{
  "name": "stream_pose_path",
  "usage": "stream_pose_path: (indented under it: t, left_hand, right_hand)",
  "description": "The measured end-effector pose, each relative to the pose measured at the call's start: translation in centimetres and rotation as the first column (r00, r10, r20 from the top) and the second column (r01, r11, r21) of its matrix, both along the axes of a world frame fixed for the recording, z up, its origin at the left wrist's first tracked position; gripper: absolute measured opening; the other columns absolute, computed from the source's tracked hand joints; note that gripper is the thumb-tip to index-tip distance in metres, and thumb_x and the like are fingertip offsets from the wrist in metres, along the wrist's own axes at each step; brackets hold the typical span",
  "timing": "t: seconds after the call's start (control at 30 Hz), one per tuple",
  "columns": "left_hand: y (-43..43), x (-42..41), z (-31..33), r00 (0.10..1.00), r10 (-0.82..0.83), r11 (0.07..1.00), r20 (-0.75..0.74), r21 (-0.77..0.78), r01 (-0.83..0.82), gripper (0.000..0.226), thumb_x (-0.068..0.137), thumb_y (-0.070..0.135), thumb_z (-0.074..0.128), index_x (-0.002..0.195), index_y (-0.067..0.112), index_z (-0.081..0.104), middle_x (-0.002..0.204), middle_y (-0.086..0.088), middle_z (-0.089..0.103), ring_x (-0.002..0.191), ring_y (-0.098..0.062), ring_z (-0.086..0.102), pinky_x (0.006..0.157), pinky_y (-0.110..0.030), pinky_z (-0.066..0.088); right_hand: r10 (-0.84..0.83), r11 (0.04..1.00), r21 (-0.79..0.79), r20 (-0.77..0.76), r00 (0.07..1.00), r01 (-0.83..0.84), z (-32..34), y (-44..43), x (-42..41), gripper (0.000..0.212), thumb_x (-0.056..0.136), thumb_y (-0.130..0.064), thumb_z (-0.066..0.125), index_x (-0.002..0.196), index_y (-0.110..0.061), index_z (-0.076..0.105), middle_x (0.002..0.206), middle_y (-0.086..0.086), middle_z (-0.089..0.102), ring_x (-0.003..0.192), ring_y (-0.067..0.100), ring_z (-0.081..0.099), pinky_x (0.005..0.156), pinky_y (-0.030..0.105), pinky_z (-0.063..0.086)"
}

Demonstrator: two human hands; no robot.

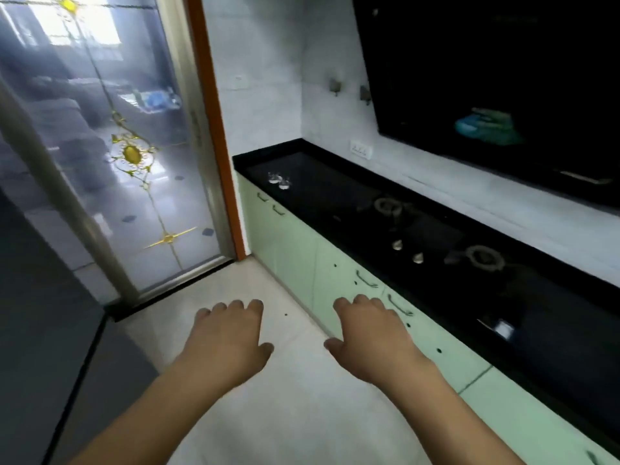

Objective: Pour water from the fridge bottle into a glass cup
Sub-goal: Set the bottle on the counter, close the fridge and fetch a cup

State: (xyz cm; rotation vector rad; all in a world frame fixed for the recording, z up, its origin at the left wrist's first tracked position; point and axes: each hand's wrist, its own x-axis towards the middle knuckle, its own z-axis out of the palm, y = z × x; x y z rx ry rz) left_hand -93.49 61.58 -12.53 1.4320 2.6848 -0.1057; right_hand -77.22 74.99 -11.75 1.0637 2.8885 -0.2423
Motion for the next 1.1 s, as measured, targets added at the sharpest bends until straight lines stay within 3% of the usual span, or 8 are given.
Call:
stream_pose_path:
  t: [0.27,0.4,0.5,0.6,0.8,0.97,1.1]
  left_hand:
    - [16.0,19.0,0.6,0.942,-0.335,0.941,-0.003,0.057,0.335,0.042,0.088,0.055,0.055,0.115,0.025,0.047,0.087,0.004,0.043,0.100,-0.023,0.056,0.078,-0.037,0.033]
    - [22.0,28.9,0.8,0.895,-0.447,0.892,-0.006,0.078,0.446,0.044,0.088,0.055,0.057,0.117,0.024,0.046,0.107,0.000,0.059,0.107,-0.024,0.057,0.086,-0.039,0.038]
    - [25.6,35.3,0.8,0.847,-0.531,0.845,0.001,0.065,0.530,0.043,0.088,0.056,0.058,0.116,0.025,0.046,0.114,0.000,0.060,0.110,-0.024,0.056,0.090,-0.039,0.041]
    - [29.1,41.2,0.8,0.777,-0.628,0.776,-0.032,0.035,0.629,0.047,0.089,0.056,0.057,0.122,0.025,0.046,0.116,0.000,0.060,0.109,-0.024,0.057,0.089,-0.039,0.041]
    - [34.8,50.1,0.8,0.617,-0.786,0.617,-0.021,0.035,0.787,0.041,0.089,0.056,0.057,0.112,0.024,0.047,0.104,0.002,0.059,0.099,-0.023,0.058,0.084,-0.038,0.041]
    - [40.0,56.4,0.3,0.485,-0.875,0.484,-0.009,0.043,0.874,0.044,0.088,0.058,0.057,0.114,0.025,0.046,0.110,0.001,0.061,0.105,-0.024,0.059,0.084,-0.039,0.040]
    - [44.1,61.5,-0.2,0.334,-0.942,0.333,-0.010,0.069,0.940,0.044,0.087,0.060,0.058,0.112,0.025,0.047,0.110,0.000,0.061,0.103,-0.024,0.060,0.084,-0.039,0.040]
  right_hand:
    - [-0.283,0.959,0.025,-0.035,0.958,0.284,0.2,9.7,21.7,0.050,0.090,-0.050,0.060,0.128,-0.019,0.048,0.124,0.007,0.054,0.118,0.030,0.048,0.093,0.042,0.043]
    - [-0.396,0.917,0.043,-0.022,0.918,0.397,0.2,13.0,31.8,0.048,0.091,-0.050,0.060,0.126,-0.019,0.049,0.123,0.006,0.054,0.116,0.029,0.048,0.090,0.041,0.043]
    - [-0.486,0.873,0.025,-0.036,0.873,0.487,0.3,14.7,38.3,0.041,0.090,-0.049,0.060,0.119,-0.021,0.051,0.116,0.004,0.054,0.112,0.027,0.049,0.086,0.039,0.043]
    - [-0.587,0.808,0.011,-0.065,0.807,0.589,0.1,16.0,44.2,0.038,0.090,-0.049,0.060,0.115,-0.022,0.051,0.112,0.002,0.054,0.109,0.026,0.049,0.084,0.039,0.042]
    - [-0.750,0.660,-0.010,-0.048,0.659,0.751,-0.6,17.9,52.6,0.039,0.090,-0.052,0.060,0.113,-0.022,0.049,0.111,0.002,0.053,0.109,0.027,0.048,0.083,0.039,0.042]
    - [-0.852,0.523,-0.003,-0.048,0.522,0.852,-0.5,20.1,58.0,0.040,0.089,-0.052,0.061,0.113,-0.022,0.050,0.112,0.002,0.054,0.111,0.027,0.049,0.087,0.040,0.043]
    - [-0.924,0.380,-0.009,-0.057,0.379,0.925,-0.4,22.0,61.8,0.041,0.088,-0.054,0.062,0.114,-0.024,0.050,0.112,0.001,0.055,0.112,0.026,0.049,0.085,0.039,0.041]
